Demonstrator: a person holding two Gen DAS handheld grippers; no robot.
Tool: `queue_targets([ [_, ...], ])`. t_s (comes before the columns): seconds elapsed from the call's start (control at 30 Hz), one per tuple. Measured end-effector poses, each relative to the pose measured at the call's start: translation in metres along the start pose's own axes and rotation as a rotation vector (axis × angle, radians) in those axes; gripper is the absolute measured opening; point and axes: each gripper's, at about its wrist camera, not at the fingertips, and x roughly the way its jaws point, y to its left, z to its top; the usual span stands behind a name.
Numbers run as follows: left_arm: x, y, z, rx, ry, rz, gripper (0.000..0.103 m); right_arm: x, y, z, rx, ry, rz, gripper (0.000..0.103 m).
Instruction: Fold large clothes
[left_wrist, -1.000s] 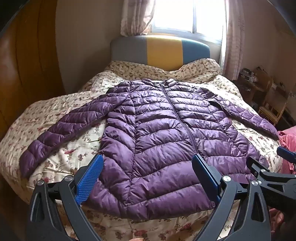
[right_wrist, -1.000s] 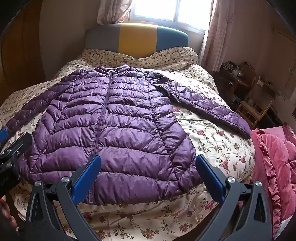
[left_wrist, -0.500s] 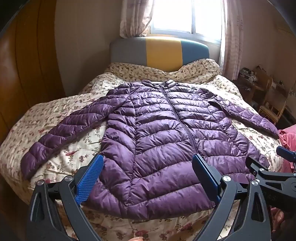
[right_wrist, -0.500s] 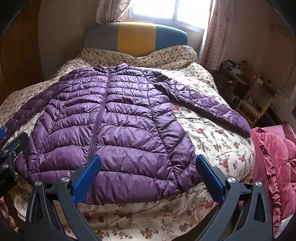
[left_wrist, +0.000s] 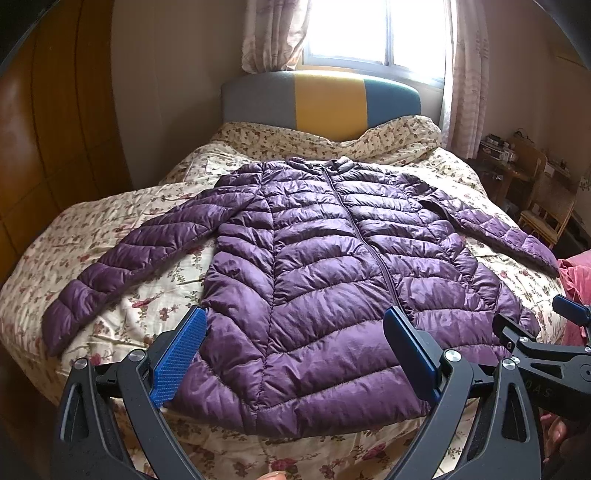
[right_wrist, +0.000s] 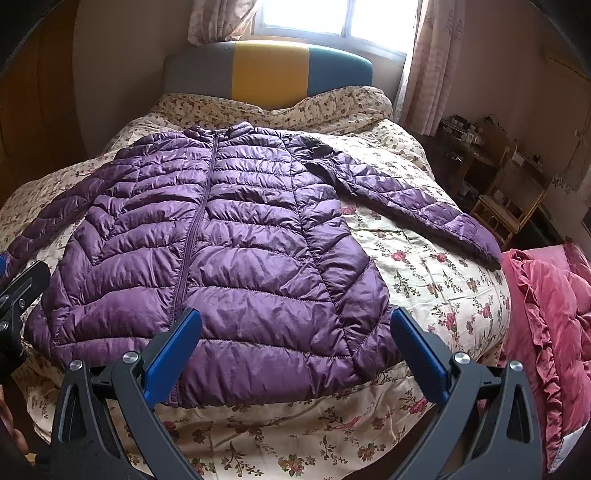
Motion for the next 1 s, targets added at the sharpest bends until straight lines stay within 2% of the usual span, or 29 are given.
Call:
queue_targets([
  [1.0, 0.0042, 0.0038, -0.0052, 0.001, 0.004, 0.003, 0.096, 0.0081, -0.0043, -0.0031, 0.011, 0.01, -0.002, 0.101],
])
